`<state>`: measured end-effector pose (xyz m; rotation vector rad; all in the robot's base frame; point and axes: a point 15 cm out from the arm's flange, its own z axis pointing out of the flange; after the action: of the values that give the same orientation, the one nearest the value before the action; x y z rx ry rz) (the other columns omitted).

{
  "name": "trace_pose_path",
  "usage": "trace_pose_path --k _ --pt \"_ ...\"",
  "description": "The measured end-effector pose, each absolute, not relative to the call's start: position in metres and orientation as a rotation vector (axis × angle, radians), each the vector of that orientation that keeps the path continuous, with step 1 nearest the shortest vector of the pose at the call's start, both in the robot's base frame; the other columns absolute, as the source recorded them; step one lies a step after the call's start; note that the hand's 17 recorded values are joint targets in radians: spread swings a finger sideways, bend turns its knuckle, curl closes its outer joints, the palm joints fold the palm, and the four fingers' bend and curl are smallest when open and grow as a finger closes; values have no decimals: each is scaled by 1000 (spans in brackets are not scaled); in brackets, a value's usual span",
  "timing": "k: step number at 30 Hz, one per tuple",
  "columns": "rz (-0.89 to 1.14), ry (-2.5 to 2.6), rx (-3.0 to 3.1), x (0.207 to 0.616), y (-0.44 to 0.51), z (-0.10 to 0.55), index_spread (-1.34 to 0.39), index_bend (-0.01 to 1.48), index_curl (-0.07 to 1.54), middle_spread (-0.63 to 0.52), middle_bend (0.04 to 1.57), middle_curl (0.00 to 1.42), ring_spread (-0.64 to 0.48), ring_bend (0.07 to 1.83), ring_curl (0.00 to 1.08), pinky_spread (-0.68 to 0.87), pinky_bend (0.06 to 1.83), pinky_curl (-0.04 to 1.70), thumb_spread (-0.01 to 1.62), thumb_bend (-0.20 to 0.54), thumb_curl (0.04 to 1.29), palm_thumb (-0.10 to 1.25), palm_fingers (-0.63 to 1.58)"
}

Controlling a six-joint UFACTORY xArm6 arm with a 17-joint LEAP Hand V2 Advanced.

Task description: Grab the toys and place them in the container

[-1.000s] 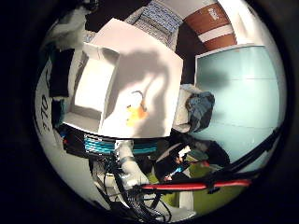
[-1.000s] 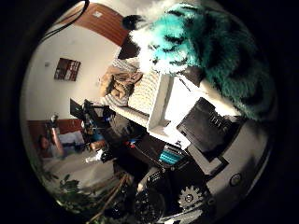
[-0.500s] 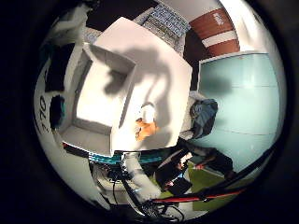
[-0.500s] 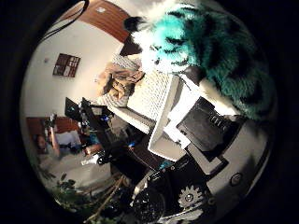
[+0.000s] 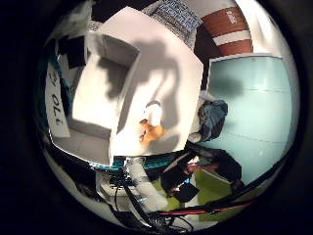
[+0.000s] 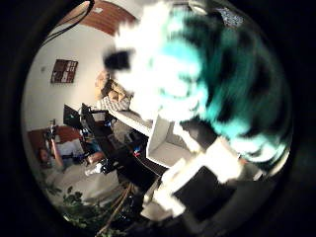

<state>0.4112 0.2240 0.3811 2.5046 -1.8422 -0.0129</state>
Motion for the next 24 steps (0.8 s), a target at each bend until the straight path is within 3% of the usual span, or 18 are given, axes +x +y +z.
trace_pose_path --k 3,8,24 --pt "-16 -1838 2504 411 221 382 -464 217 534 -49 376 529 59 695 427 236 739 793 1162 -27 404 605 1" --pt "-7 -1831 2526 409 217 392 -451 167 415 5 270 421 177 562 329 471 649 644 1141 -23 365 575 50" --pt "22 -2195 2243 395 50 443 -310 151 285 48 265 352 198 467 250 510 544 441 1134 -21 330 561 156"
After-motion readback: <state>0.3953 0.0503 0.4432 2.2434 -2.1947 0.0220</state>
